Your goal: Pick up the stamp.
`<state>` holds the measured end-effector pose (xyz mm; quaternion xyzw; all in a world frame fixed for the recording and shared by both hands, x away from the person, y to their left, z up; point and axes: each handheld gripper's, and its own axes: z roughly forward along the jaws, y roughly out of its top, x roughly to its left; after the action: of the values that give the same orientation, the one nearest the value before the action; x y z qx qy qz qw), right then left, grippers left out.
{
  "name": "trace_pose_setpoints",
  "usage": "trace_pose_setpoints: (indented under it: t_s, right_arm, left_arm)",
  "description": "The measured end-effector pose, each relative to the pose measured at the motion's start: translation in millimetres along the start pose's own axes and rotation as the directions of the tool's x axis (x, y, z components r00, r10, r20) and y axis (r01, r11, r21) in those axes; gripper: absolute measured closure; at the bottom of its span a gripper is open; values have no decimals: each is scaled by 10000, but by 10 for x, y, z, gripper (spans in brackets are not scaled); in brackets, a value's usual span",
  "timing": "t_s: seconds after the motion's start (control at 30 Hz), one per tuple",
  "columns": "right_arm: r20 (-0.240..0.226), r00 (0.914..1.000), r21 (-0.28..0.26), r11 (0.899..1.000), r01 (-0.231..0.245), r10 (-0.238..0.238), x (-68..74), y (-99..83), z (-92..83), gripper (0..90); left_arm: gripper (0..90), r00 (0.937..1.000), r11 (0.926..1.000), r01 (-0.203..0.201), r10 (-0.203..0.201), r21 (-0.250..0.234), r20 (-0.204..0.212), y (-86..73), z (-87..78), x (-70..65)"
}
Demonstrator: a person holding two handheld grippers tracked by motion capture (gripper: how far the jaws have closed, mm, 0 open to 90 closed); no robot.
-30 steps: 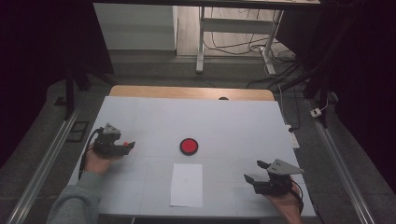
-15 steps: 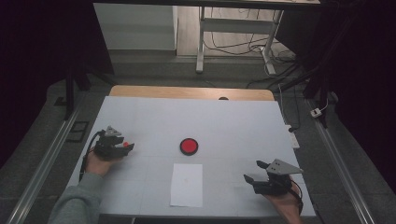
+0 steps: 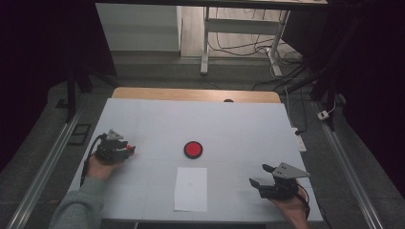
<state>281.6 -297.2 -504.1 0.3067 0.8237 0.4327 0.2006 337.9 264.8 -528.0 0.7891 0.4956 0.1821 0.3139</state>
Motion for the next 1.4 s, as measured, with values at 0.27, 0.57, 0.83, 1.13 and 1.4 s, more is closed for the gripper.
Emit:
trace_pose_setpoints:
  t_s: [0.27, 0.57, 0.83, 1.13, 1.4]
  right_arm:
    - [53, 10000, 10, 10000, -34, 34, -1, -2, 1, 242]
    - [1, 10000, -20, 10000, -36, 36, -3, -1, 2, 242]
    - [25, 10000, -29, 10000, -46, 47, -6, -6, 6, 242]
    - [34, 10000, -8, 10000, -18, 18, 0, -2, 2, 243]
    - [59, 10000, -41, 10000, -30, 30, -4, -6, 4, 243]
  left_arm:
    - [671, 10000, 10000, -31, 31, -15, 21, -8, -5, 1]
    - [725, 9998, 9998, -196, 196, 9, 15, -8, -9, -2]
    - [727, 9997, 9996, -211, 214, -201, 132, -6, -57, -6]
    - [727, 9995, 9982, -141, 159, -591, 291, -4, -151, -16]
    - [727, 9983, 9961, -132, 181, -871, 551, 13, -229, -58]
